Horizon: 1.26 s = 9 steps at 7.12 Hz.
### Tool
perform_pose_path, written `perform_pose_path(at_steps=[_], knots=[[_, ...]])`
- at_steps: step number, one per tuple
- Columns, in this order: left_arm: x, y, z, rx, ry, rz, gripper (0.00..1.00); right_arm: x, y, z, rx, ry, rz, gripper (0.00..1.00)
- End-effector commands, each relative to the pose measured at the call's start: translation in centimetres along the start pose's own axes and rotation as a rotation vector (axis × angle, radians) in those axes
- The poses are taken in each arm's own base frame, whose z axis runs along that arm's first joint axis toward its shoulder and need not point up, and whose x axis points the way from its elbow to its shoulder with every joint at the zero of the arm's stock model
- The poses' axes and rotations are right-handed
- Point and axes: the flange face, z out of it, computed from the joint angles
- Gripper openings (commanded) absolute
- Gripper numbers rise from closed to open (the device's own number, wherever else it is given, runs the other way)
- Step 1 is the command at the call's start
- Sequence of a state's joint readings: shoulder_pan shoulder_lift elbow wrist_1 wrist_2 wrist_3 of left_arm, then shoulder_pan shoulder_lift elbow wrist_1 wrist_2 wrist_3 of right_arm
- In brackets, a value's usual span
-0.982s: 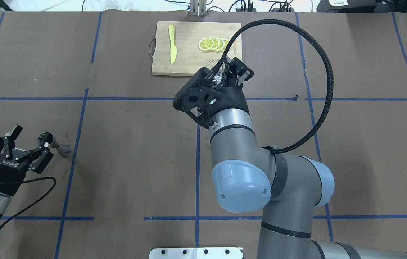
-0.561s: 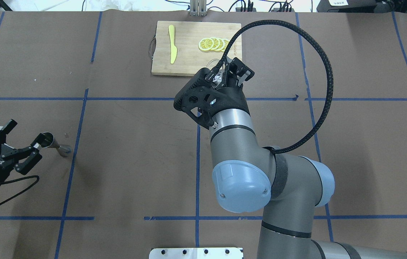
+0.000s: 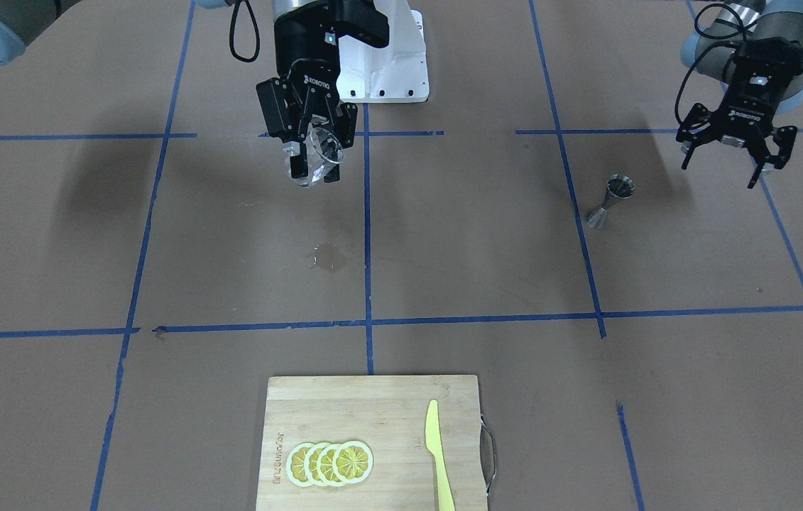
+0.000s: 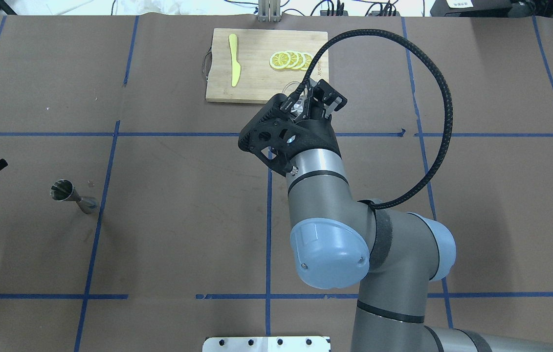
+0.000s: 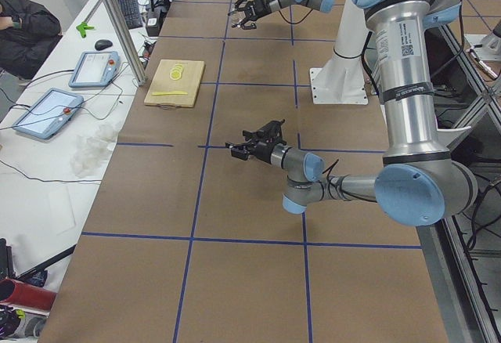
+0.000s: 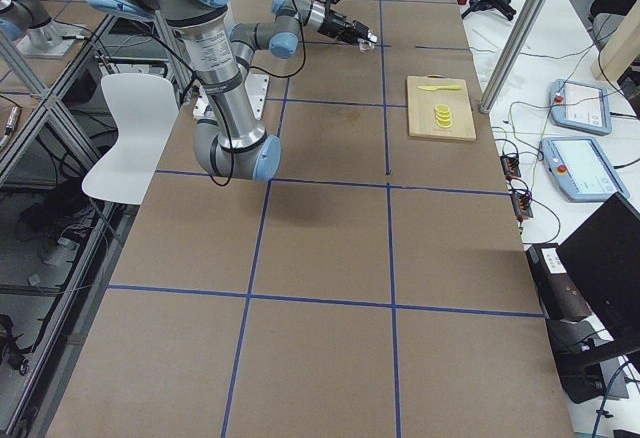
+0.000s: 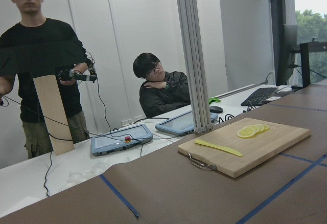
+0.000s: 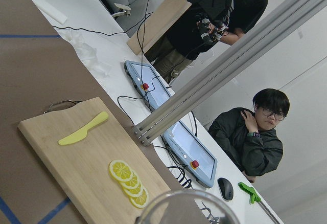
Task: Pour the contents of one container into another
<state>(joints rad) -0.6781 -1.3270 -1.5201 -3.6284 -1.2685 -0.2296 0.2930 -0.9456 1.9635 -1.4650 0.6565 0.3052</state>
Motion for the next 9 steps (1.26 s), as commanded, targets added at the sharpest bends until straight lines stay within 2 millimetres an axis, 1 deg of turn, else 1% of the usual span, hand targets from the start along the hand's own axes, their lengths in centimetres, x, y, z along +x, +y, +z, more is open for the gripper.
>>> perform_pose_path(at_steps=[1, 3, 4, 5, 6, 8, 9], knots=[[-5.6, 0.7, -0.5, -0.158, -0.016, 0.164, 0.99, 0.1, 0.3, 0.0, -0.001, 0.0, -0.002, 0.0], [-7.8, 1.2, -0.1, -0.279, -0.011, 0.166, 0.99, 0.1, 0.4, 0.0, -0.001, 0.0, -0.002, 0.0], [-8.9, 1.7, 0.2, -0.354, -0.024, 0.169, 0.99, 0.1, 0.4, 0.0, -0.002, 0.001, -0.003, 0.0], [-10.5, 2.5, 0.3, -0.459, -0.042, 0.167, 0.99, 0.1, 0.5, 0.0, -0.003, 0.001, -0.004, 0.0], [-12.8, 2.7, 1.5, -0.57, -0.087, 0.176, 0.99, 0.1, 0.7, 0.1, -0.005, 0.002, -0.007, 0.0], [-17.2, 3.3, 2.0, -0.752, -0.2, 0.12, 1.0, 0.1, 0.7, 0.1, -0.005, 0.002, -0.002, 0.0], [-21.3, 1.7, 2.9, -0.821, -0.295, 0.016, 1.0, 0.2, 0.7, 0.0, -0.004, 0.001, 0.001, 0.0]])
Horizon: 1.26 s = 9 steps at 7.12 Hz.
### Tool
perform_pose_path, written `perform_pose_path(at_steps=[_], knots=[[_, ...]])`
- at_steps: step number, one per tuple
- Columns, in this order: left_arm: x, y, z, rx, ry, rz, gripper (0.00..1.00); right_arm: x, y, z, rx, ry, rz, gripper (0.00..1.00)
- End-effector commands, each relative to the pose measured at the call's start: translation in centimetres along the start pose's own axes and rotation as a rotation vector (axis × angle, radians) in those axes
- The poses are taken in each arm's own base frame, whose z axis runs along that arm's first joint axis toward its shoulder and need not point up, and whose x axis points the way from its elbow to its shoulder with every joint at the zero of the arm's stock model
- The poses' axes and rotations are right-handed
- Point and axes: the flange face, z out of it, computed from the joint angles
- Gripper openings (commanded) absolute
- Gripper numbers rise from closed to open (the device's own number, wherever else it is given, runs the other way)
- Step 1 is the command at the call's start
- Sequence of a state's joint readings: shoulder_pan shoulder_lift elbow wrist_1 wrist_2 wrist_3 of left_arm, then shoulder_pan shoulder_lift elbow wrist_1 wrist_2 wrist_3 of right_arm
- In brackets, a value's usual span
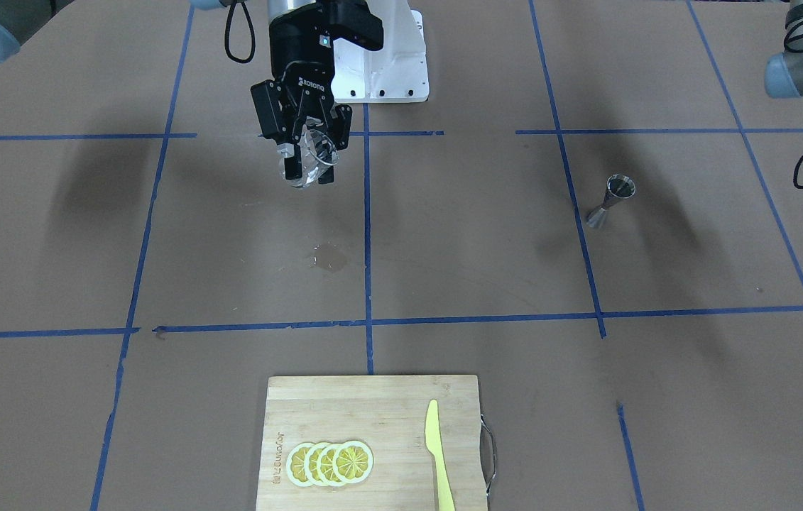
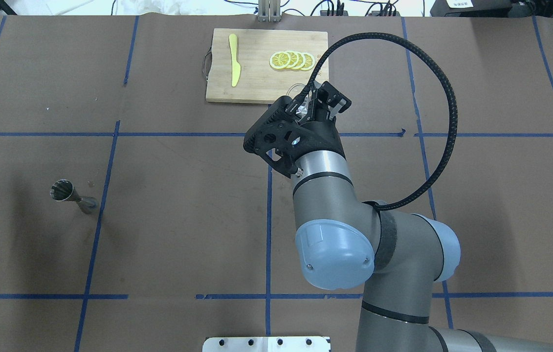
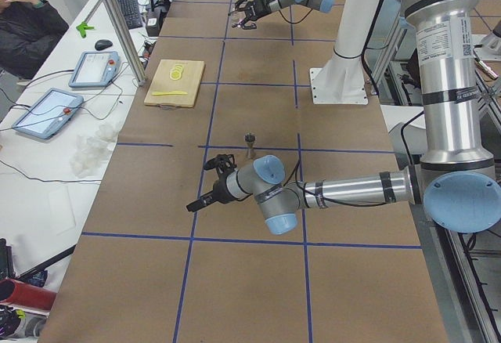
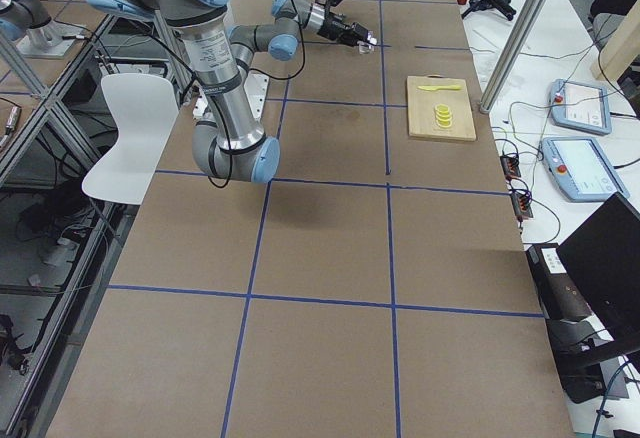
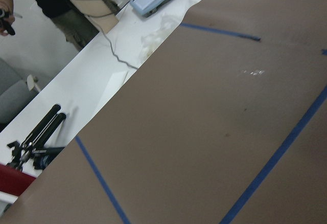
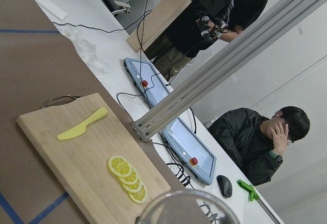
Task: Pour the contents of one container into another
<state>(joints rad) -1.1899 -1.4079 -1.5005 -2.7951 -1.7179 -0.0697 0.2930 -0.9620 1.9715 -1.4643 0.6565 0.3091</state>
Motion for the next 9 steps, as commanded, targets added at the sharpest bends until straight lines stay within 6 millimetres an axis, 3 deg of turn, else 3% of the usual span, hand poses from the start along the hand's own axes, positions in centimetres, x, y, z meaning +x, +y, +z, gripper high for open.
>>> perform_pose_path(at_steps=[1, 2, 3, 4, 6, 7, 9], knots=[[-6.1, -1.0, 1.0, -0.202, 0.013, -0.237, 1.0, 0.0, 0.1, -0.1, 0.0, -0.001, 0.001, 0.0], [-7.6, 0.2, 1.1, -0.248, 0.002, -0.269, 1.0, 0.0, 0.2, -0.1, 0.0, -0.001, 0.001, 0.0], [-8.3, 1.9, 2.8, -0.403, 0.008, -0.327, 1.0, 0.3, 0.0, -0.2, 0.003, -0.001, 0.006, 0.0], [-8.8, 2.7, 2.6, -0.52, 0.148, -0.439, 1.0, 0.3, 0.1, -0.3, 0.003, -0.002, 0.006, 0.0], [-7.2, 4.7, 1.9, -0.654, 0.432, -0.601, 1.0, 0.5, 0.2, -0.4, 0.005, -0.003, 0.008, 0.0], [-7.2, 5.1, 1.5, -0.681, 0.494, -0.673, 1.0, 0.5, 0.2, -0.4, 0.005, -0.003, 0.009, 0.0], [-13.6, 5.6, -2.8, -0.575, 0.44, -0.806, 1.0, 0.7, 0.0, -0.6, 0.009, -0.006, 0.015, 0.0]])
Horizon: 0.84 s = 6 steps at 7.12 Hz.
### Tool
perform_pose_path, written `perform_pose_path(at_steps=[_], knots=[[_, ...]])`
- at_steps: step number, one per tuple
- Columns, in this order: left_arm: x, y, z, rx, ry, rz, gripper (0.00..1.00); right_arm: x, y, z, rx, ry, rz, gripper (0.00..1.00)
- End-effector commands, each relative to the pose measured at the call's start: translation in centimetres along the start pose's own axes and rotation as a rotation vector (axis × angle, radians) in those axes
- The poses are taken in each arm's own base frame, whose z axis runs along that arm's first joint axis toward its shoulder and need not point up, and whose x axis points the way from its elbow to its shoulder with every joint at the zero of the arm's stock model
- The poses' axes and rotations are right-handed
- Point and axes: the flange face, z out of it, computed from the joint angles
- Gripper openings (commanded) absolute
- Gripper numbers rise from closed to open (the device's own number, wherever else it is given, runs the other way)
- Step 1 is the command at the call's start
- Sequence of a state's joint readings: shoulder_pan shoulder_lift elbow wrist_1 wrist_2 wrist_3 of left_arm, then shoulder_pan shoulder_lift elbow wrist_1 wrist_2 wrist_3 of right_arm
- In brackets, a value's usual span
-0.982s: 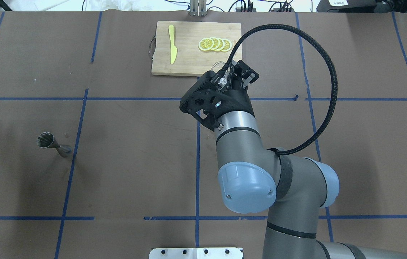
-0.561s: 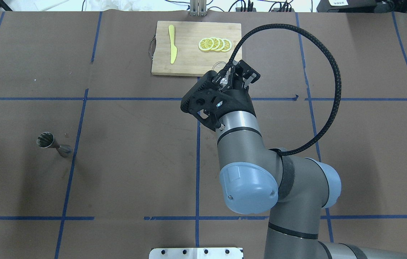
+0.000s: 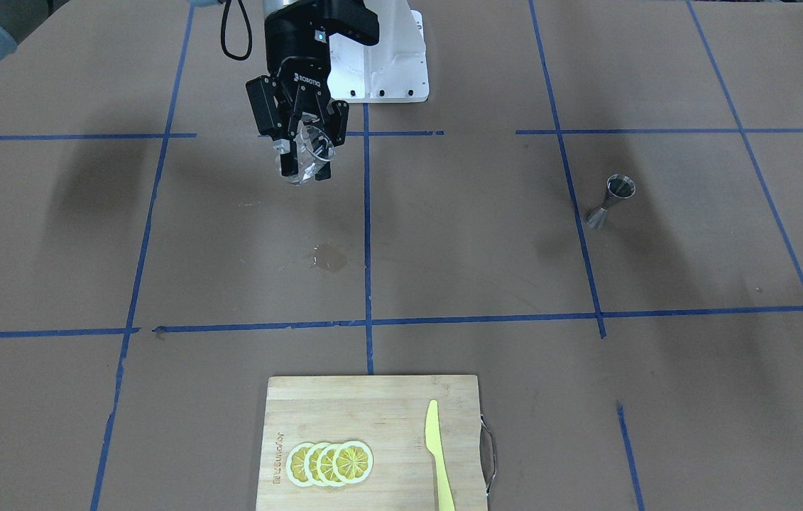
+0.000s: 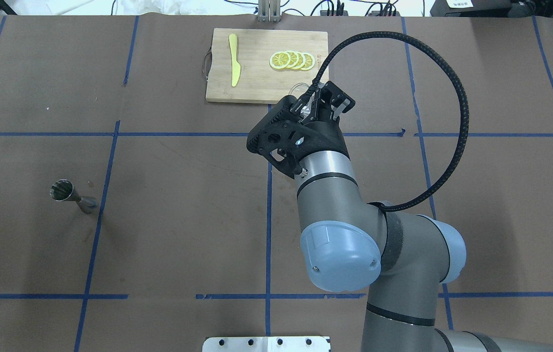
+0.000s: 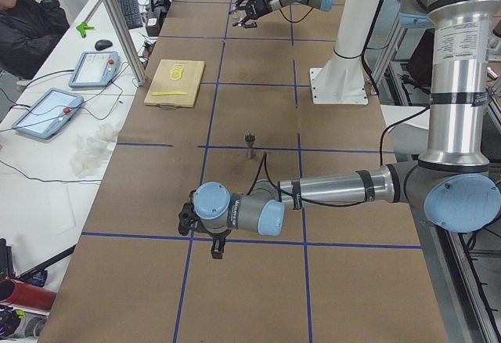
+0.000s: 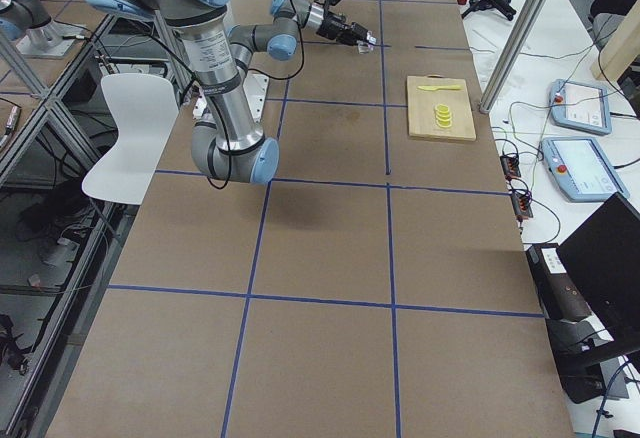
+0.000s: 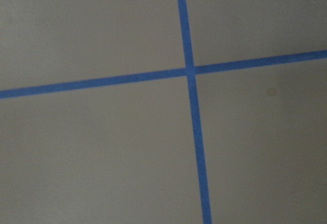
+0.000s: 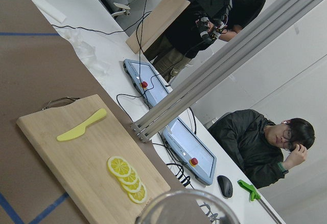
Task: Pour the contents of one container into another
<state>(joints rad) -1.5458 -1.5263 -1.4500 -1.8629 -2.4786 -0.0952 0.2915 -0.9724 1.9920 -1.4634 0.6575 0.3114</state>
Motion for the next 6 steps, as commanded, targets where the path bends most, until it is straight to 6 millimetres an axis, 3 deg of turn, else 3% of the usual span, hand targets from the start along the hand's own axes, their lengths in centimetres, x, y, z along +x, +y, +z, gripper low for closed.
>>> perform_pose_path(at_steps=[1, 2, 6], knots=[[-2.2, -0.6, -4.5, 0.091, -0.071, -0.044, 1.0, 0.2, -0.1, -0.2, 0.003, 0.0, 0.004, 0.0], [-2.0, -2.5, -5.8, 0.122, -0.176, -0.024, 1.0, 0.2, -0.1, -0.2, 0.003, -0.001, 0.004, 0.0], [-1.8, -2.7, -5.9, 0.13, -0.175, -0.016, 1.0, 0.3, 0.9, 0.1, 0.016, -0.006, 0.024, 0.0]])
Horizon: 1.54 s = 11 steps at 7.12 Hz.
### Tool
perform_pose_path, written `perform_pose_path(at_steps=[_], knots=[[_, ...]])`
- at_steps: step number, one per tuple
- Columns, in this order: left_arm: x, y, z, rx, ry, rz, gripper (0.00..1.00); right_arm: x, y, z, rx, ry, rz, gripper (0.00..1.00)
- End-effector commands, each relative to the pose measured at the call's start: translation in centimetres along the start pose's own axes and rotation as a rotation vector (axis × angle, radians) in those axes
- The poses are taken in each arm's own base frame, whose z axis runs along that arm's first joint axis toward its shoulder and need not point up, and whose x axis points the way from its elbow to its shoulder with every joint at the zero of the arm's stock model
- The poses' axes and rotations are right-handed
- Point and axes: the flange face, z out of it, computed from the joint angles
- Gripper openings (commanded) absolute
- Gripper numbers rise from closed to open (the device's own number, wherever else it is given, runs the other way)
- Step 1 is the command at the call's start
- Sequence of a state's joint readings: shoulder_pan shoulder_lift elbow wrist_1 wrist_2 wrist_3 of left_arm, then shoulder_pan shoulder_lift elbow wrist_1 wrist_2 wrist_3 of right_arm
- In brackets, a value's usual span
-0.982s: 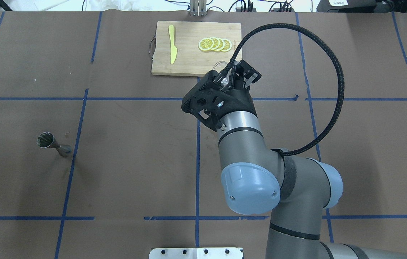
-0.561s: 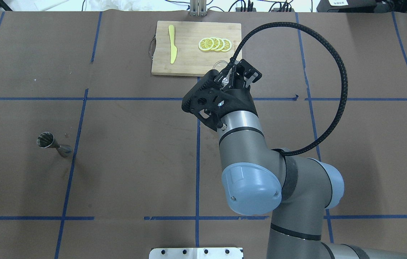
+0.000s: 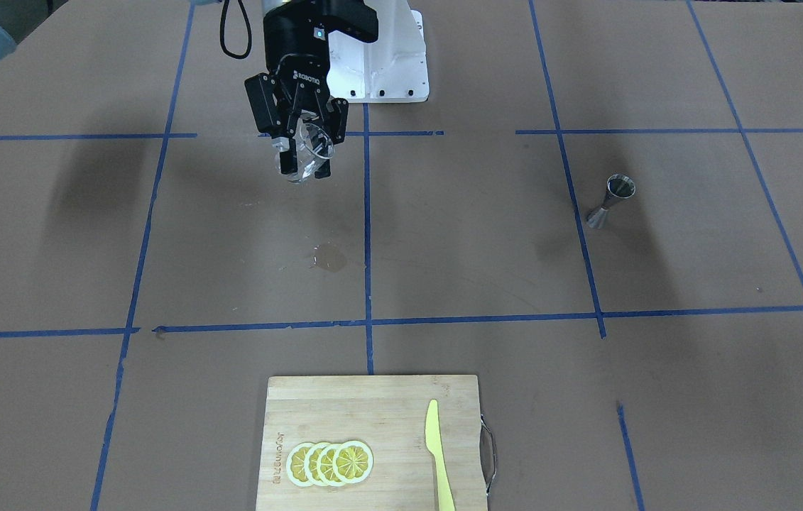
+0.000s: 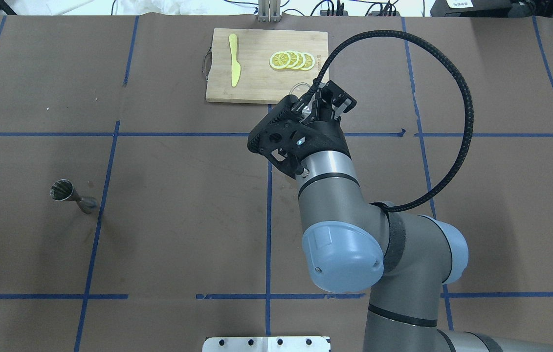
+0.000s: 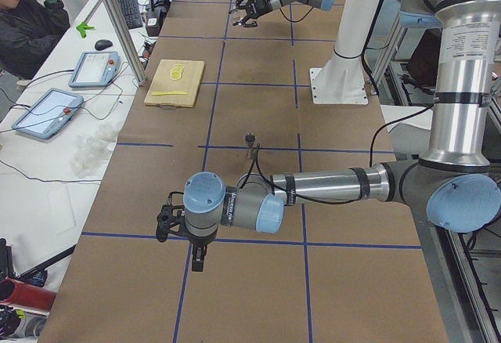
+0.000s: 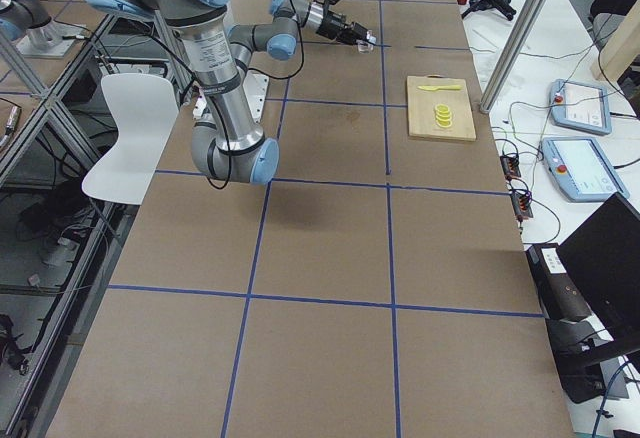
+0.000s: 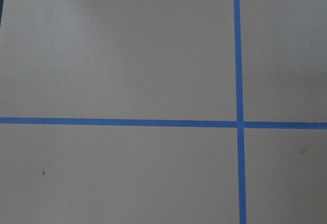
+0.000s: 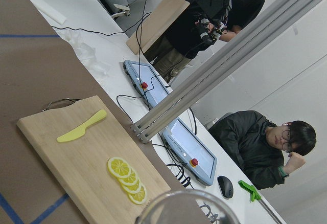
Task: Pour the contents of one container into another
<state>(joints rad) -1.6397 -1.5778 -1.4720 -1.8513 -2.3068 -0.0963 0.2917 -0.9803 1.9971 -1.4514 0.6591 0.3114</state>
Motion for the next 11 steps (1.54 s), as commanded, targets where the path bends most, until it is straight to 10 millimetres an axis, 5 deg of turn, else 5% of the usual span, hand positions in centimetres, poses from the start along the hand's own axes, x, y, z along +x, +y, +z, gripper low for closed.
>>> perform_pose_path(at_steps=[1, 4, 8, 11], knots=[[0.1, -0.1, 0.0, 0.001, 0.001, 0.004, 1.0, 0.5, 3.0, 0.4, 0.038, -0.016, 0.054, 0.0], [0.2, -0.1, -0.1, 0.005, 0.001, 0.007, 1.0, 0.7, 6.1, 1.1, 0.028, -0.019, 0.196, 0.0], [0.2, -0.1, -0.1, 0.005, 0.001, 0.012, 1.0, 1.2, 13.0, 2.6, -0.043, 0.015, 0.339, 0.0], [0.3, -0.1, -0.2, 0.006, 0.001, 0.013, 1.0, 2.6, 21.0, 3.3, -0.092, 0.056, 0.511, 0.0]])
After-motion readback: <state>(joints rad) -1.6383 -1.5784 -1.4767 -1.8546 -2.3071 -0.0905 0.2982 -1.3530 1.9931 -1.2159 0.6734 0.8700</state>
